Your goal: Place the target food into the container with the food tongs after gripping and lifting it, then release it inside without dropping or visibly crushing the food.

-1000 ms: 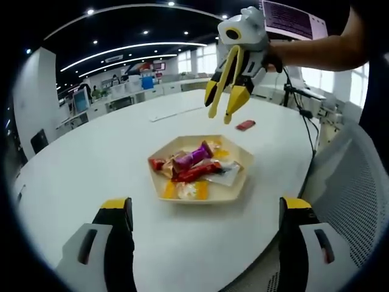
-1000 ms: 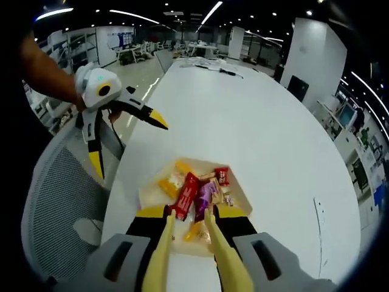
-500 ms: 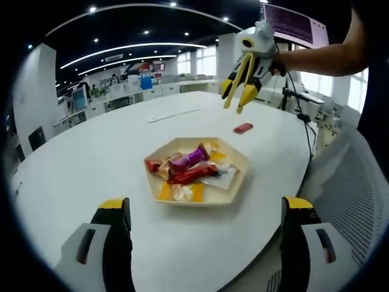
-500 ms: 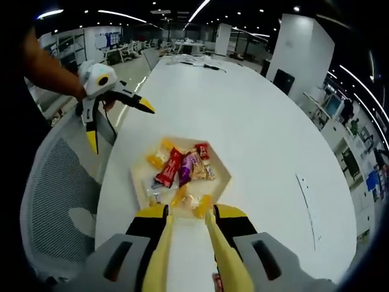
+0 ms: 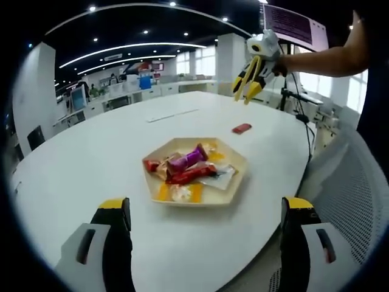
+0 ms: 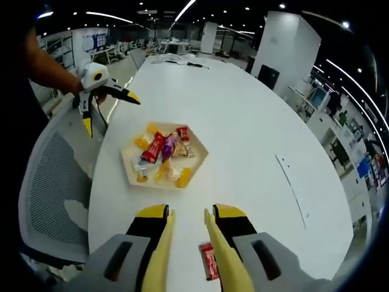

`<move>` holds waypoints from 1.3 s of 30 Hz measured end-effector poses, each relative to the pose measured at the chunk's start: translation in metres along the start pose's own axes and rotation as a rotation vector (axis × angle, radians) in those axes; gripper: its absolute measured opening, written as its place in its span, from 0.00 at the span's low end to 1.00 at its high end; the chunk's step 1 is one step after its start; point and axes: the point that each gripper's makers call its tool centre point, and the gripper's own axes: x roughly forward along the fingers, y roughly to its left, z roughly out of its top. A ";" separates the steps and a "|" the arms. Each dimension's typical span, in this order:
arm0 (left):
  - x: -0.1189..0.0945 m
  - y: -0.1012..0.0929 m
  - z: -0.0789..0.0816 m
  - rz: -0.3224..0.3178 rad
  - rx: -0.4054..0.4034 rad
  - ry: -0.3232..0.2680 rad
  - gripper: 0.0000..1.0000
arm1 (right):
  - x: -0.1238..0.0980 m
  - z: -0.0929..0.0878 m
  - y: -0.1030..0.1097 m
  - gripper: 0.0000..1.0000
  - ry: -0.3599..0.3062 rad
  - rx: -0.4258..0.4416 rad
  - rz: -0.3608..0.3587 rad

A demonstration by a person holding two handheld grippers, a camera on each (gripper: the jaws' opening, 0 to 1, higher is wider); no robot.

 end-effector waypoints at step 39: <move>0.002 0.003 -0.009 0.015 -0.006 0.047 0.99 | -0.029 -0.089 -0.042 0.28 0.050 0.067 -0.035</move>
